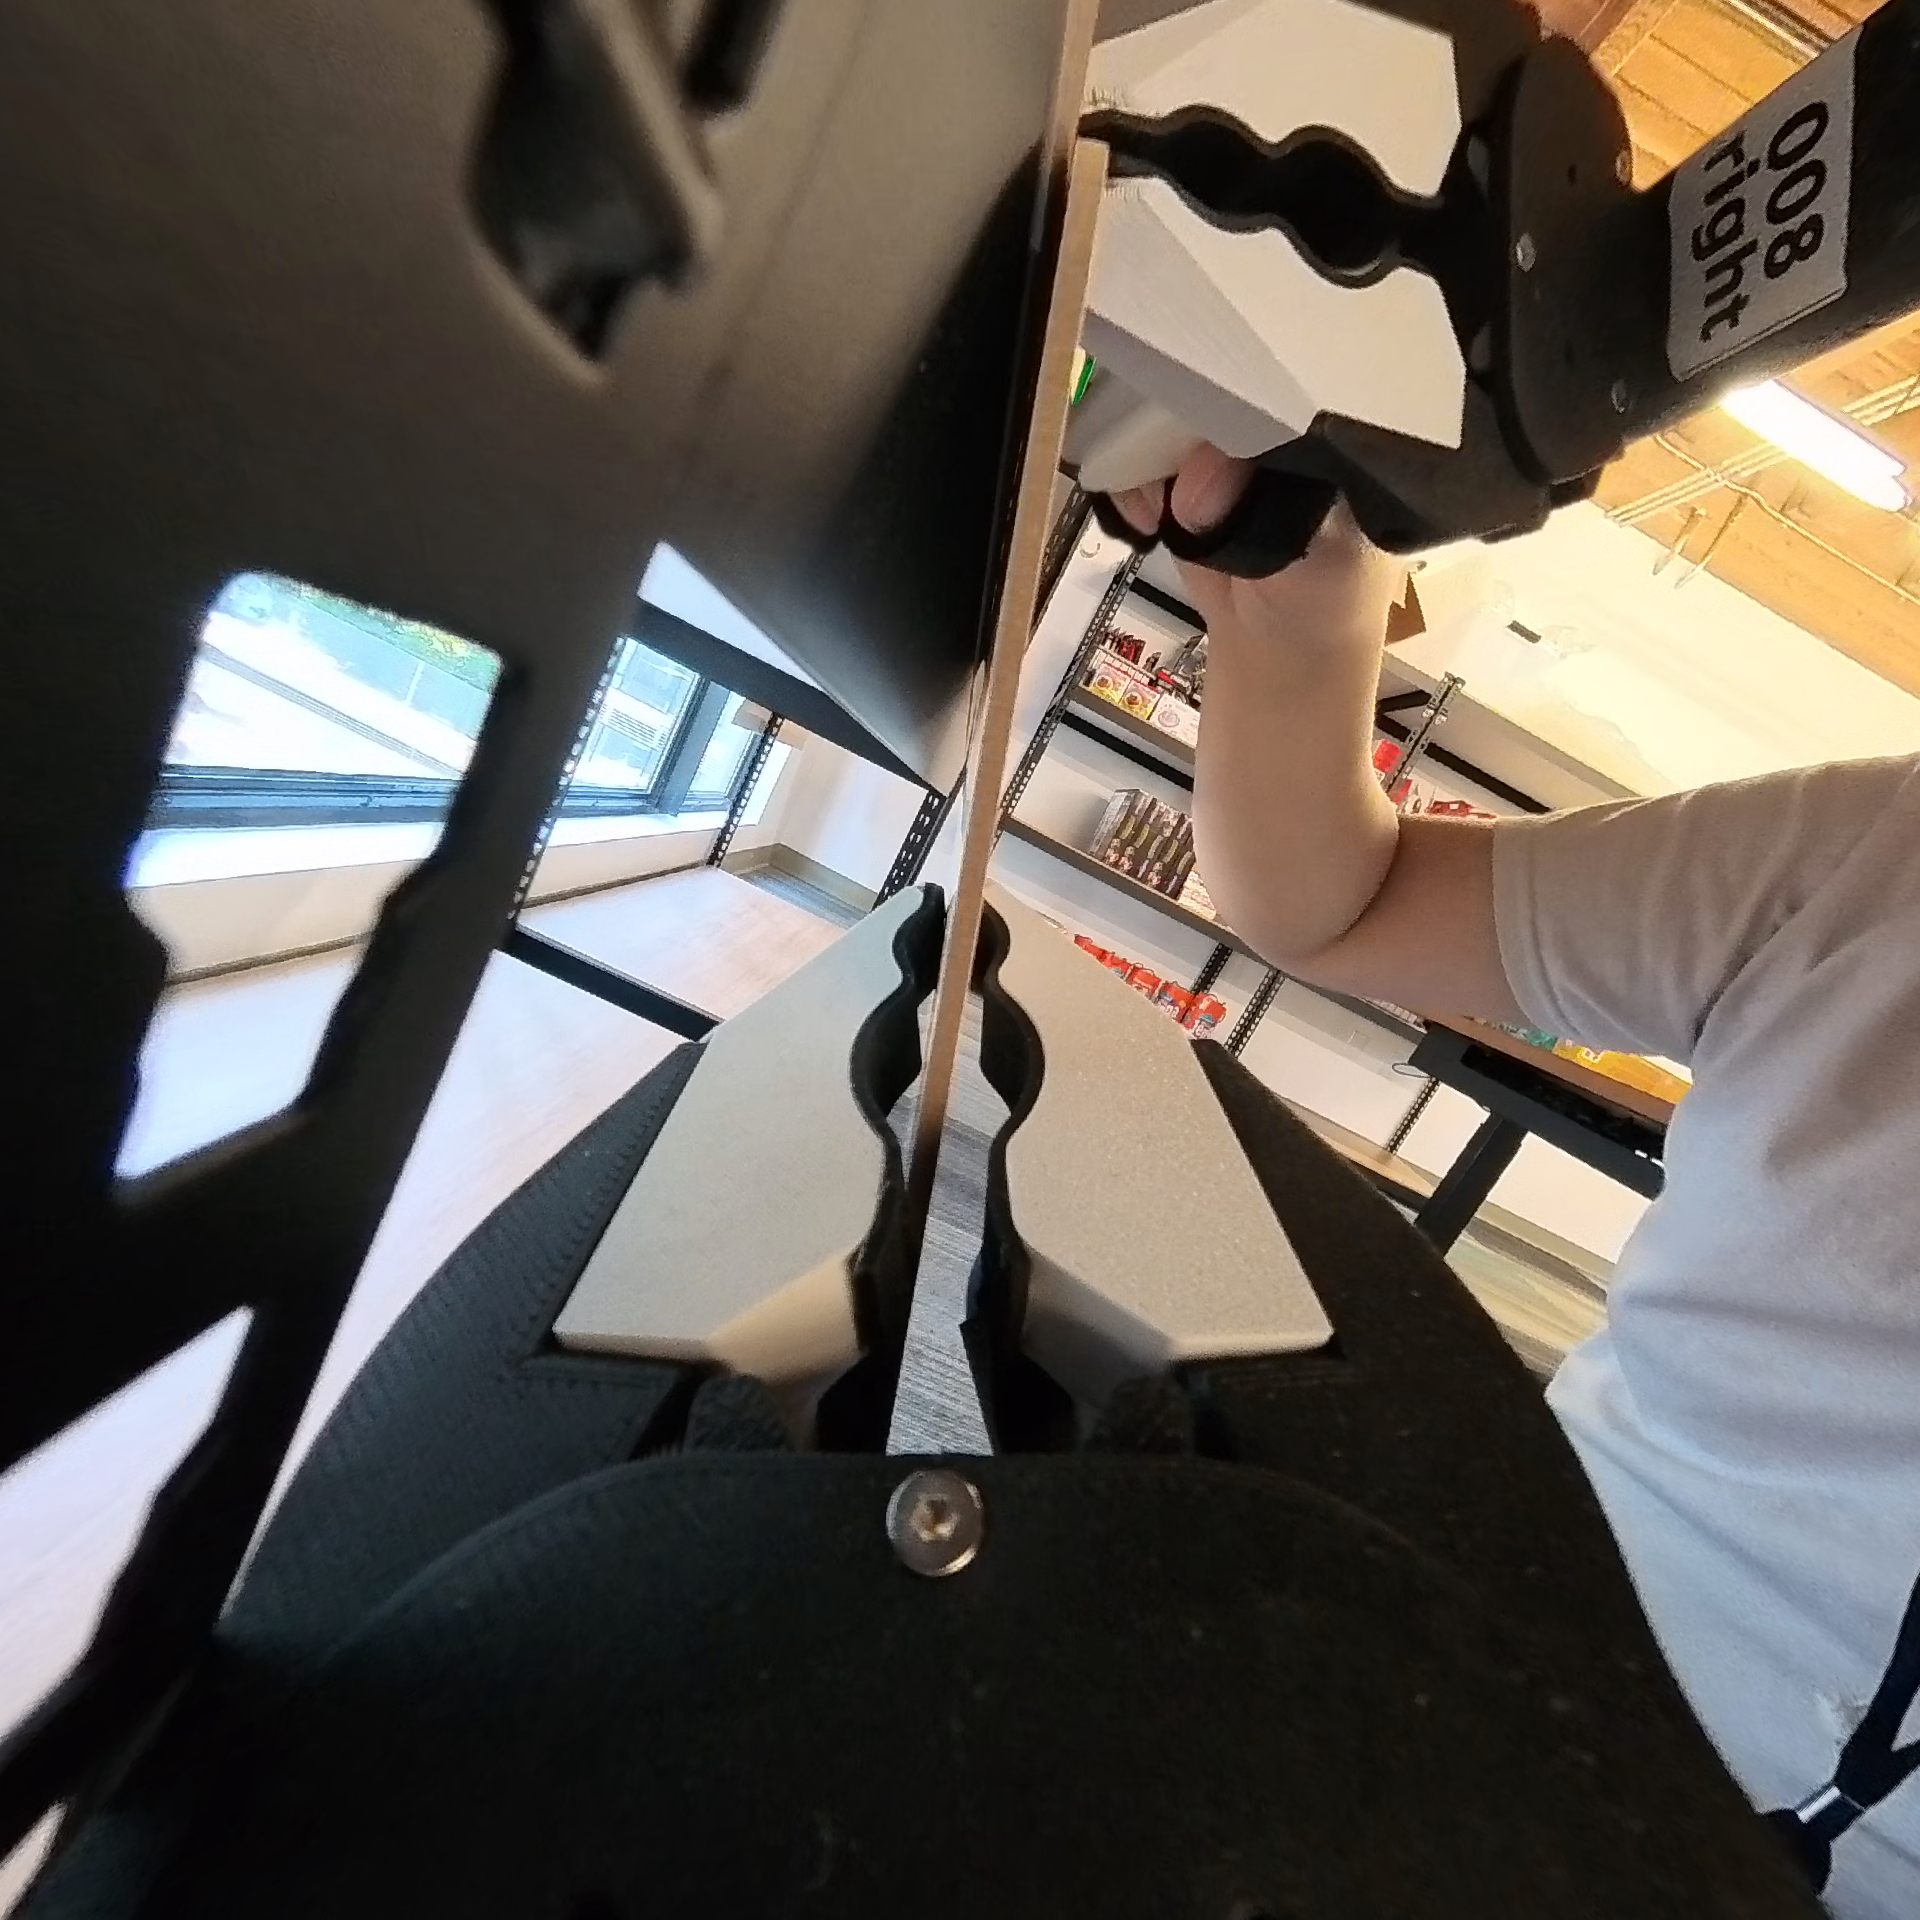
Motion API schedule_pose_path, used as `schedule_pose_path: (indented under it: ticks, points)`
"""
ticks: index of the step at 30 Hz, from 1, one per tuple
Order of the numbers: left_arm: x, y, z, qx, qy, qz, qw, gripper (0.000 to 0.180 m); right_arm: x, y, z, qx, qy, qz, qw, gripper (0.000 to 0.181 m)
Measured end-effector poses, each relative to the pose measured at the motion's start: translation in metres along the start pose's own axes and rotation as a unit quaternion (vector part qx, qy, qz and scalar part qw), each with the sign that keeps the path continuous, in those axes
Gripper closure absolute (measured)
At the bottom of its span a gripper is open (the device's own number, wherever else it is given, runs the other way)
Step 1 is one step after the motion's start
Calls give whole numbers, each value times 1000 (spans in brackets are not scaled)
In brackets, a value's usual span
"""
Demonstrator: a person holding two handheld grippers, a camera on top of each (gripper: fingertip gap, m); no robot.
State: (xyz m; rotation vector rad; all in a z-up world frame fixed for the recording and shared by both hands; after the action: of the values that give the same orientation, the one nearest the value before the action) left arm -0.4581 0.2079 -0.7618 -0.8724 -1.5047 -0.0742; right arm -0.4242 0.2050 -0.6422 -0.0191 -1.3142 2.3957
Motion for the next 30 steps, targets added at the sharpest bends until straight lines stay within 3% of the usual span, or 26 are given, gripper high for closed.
schedule_pose_path:
  ticks: [7, 13, 30]
  points:
    - [0, 1, 0, 7, -1, -1, 1000, 177, -1, 3, 1, -42, -6, -20, 999, 181]
    - [0, 1, 1, 10, -4, 0, 1000, 177, 1, 6, 2, -94, -7, 35, 995, 181]
    - [0, 2, 1, 13, -16, -9, 1000, 178, -2, 2, 0, -35, -53, -45, 997, 181]
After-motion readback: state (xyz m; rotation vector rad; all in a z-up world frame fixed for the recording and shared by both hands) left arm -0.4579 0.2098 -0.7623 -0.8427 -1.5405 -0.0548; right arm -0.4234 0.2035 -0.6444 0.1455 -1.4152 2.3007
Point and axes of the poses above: each gripper's, where its closed fingertips meet, z back along the fingers, x out of its top, y = z × x across the jaws, the point moved 5 cm from there along z, back along the fingers, and after that the axes turned 12 degrees about y, right-handed, at the moved point
